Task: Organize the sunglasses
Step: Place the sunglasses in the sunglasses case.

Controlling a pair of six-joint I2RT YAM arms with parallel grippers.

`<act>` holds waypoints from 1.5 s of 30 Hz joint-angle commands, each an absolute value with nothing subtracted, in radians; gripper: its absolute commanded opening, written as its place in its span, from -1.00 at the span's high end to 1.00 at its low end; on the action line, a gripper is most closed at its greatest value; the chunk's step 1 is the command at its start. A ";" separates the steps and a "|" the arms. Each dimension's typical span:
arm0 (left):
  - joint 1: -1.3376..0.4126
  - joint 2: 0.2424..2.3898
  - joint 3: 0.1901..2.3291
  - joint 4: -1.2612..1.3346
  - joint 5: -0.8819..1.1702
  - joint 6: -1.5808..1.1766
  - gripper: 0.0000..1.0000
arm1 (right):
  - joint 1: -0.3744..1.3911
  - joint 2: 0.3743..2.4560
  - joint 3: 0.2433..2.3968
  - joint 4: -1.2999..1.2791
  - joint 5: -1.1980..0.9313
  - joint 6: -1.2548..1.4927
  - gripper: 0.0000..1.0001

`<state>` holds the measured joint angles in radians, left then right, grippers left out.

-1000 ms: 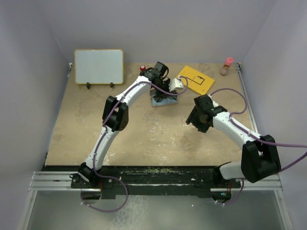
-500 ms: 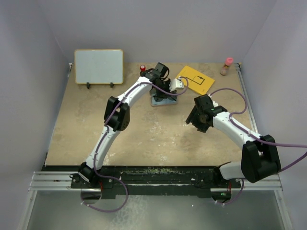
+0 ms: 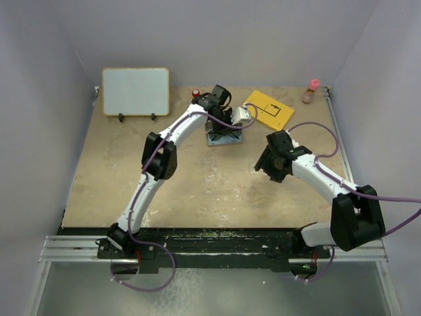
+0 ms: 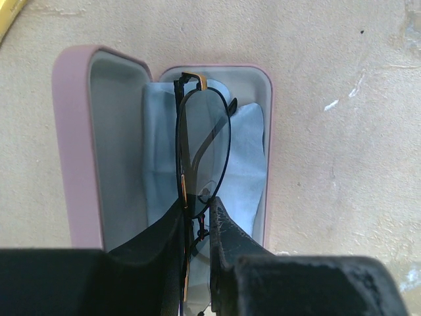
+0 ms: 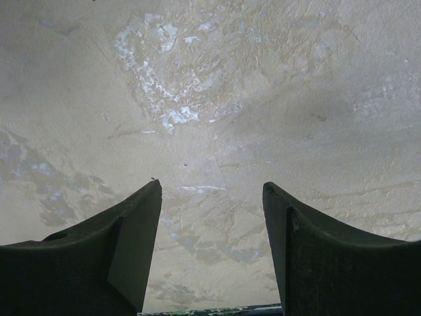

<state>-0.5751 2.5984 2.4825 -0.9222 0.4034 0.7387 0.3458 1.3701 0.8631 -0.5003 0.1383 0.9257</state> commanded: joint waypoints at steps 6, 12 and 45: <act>-0.567 2.531 2.473 -0.962 0.427 0.697 0.92 | 0.342 1.364 0.859 -0.486 0.134 0.940 -0.33; -0.568 2.537 2.436 -0.908 0.441 0.690 0.92 | 0.342 1.359 0.856 -0.489 0.132 0.942 -0.33; -0.574 2.506 2.395 -0.865 0.427 0.655 -0.04 | 0.342 1.361 0.848 -0.473 0.114 0.949 -0.33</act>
